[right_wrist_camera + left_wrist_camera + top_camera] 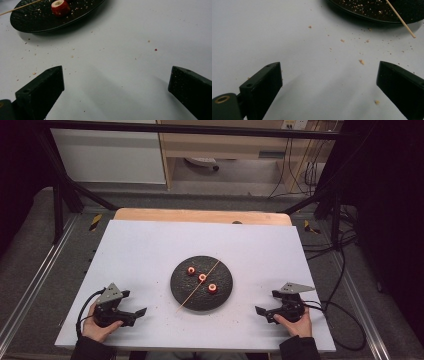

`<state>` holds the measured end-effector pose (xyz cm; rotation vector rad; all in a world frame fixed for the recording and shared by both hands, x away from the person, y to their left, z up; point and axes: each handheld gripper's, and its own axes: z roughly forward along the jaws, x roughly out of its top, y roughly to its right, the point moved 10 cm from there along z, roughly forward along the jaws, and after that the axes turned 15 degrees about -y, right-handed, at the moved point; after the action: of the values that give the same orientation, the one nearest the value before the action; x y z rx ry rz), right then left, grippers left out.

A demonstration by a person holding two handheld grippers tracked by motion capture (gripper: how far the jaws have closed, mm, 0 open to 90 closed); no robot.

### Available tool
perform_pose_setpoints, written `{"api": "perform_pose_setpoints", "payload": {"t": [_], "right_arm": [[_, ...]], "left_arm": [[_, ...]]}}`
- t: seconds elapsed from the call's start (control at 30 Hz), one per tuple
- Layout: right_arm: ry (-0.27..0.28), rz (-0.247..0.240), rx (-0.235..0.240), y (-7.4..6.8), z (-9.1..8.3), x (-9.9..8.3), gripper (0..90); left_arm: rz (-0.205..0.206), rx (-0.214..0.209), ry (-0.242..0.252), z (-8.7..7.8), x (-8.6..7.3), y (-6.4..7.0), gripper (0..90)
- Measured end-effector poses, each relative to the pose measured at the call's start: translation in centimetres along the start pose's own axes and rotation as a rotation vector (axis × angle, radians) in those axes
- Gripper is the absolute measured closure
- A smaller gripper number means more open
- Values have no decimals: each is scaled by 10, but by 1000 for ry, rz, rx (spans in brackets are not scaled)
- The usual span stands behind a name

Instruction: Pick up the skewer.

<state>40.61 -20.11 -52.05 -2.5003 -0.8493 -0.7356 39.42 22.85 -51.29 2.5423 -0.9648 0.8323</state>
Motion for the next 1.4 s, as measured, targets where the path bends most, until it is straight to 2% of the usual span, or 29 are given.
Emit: {"api": "perform_pose_setpoints", "payload": {"t": [0.6,1.0,1.4], "right_arm": [[2,7,-3,1,-2,1,9],[8,7,-6,2,-2,3,5],[5,5,-12,3,-4,3,6]], "left_arm": [[11,10,-11,0,9,11,71],[17,1,-28,5,19,23,77],[44,18,-54,5,39,37,87]]}}
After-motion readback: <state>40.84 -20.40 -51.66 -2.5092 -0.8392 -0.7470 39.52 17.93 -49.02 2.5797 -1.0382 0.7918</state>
